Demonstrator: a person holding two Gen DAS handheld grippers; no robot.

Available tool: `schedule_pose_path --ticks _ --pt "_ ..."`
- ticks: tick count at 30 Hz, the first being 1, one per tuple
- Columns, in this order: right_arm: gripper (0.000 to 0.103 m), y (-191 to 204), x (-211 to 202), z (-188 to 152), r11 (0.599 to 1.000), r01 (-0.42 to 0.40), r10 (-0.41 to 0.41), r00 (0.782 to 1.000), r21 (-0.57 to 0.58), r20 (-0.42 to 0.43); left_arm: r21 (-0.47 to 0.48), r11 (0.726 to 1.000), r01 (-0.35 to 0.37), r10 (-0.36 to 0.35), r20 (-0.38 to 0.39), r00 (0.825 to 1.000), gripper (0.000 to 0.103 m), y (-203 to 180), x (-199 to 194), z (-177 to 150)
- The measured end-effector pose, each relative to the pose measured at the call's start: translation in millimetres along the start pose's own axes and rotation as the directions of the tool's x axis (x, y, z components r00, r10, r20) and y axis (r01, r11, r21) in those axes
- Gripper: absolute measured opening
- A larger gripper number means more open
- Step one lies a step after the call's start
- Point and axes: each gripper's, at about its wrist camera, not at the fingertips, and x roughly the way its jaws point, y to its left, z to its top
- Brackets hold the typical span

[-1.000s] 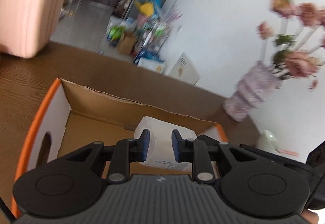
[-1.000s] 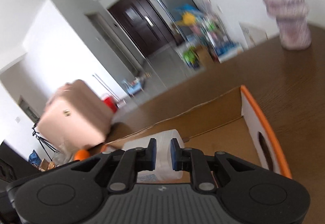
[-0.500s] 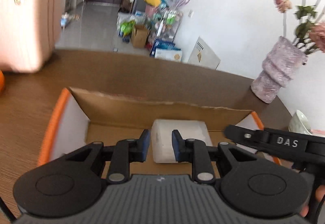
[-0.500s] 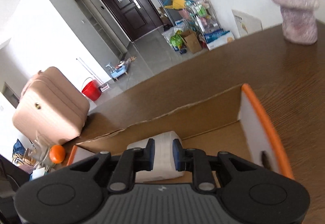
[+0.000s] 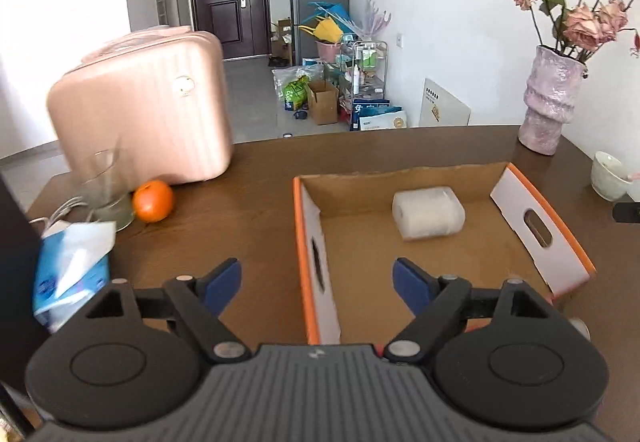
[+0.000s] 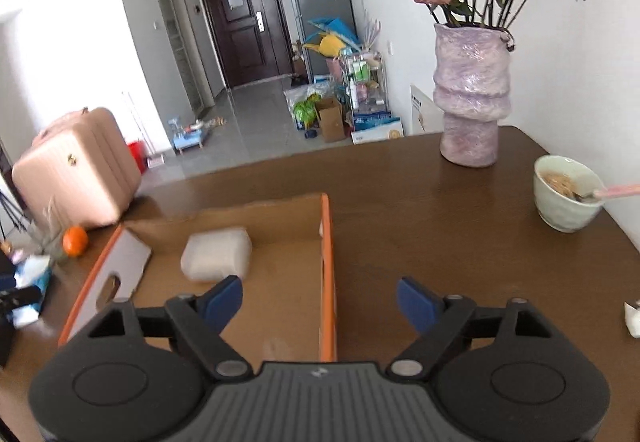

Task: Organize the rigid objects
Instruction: 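Withdraw the right tool from the box toward the remaining items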

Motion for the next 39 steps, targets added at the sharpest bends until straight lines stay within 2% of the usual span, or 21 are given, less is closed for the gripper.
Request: schedule_pose_path --ticks 3,8,13,16,19,21,24,27,30,32,35,37,39 --pt "0.085 0 -25 -12 1.0 -0.03 0.03 0.999 0.0 0.012 0.014 1.0 0.019 -0.019 0.029 0.999 0.094 3 -30 -13" --pt "0.085 12 -60 -28 0.998 -0.054 0.056 0.997 -0.04 0.05 0.031 0.998 0.053 -0.055 0.067 0.996 0.098 -3 -71 -27" --pt "0.086 20 -96 -48 0.993 -0.053 0.066 0.99 -0.106 0.127 0.04 0.995 0.087 -0.091 0.121 0.988 0.1 -9 -110 -49" --pt "0.086 21 -119 -67 0.99 -0.053 0.074 0.983 -0.127 0.168 0.033 0.996 0.079 -0.083 0.17 0.982 0.103 -11 -134 -74" --pt "0.092 23 -139 -92 0.981 -0.049 0.091 0.972 -0.19 0.215 0.053 0.997 0.051 -0.061 0.212 0.975 0.103 -14 -150 -108" --pt "0.092 24 -149 -109 0.975 -0.019 0.073 0.968 -0.219 0.239 0.06 0.998 0.023 -0.036 0.226 0.973 0.103 -16 -157 -130" --pt "0.092 26 -164 -135 0.969 -0.019 0.087 0.959 -0.246 0.269 0.069 0.997 -0.025 0.006 0.266 0.964 0.103 -19 -169 -163" --pt "0.092 27 -177 -169 0.957 -0.045 0.133 0.945 -0.287 0.297 0.026 0.994 -0.107 0.092 0.34 0.936 0.103 -20 -183 -200" --pt "0.094 29 -185 -206 0.95 -0.04 0.142 0.938 -0.309 0.316 -0.04 0.989 -0.14 0.144 0.382 0.913 0.103 -21 -196 -235" --pt "0.102 31 -189 -231 0.951 -0.028 0.14 0.928 -0.309 0.346 -0.086 0.987 -0.139 0.161 0.377 0.912 0.103 -18 -201 -258" --pt "0.103 31 -190 -267 0.95 -0.017 0.14 0.917 -0.312 0.374 -0.164 0.973 -0.164 0.211 0.334 0.919 0.103 -16 -204 -289" --pt "0.103 29 -187 -286 0.949 -0.009 0.13 0.921 -0.315 0.366 -0.147 0.976 -0.16 0.2 0.322 0.925 0.103 -19 -204 -306" --pt "0.103 28 -186 -301 0.953 -0.02 0.131 0.926 -0.302 0.355 -0.109 0.981 -0.162 0.19 0.337 0.922 0.103 -25 -207 -320"
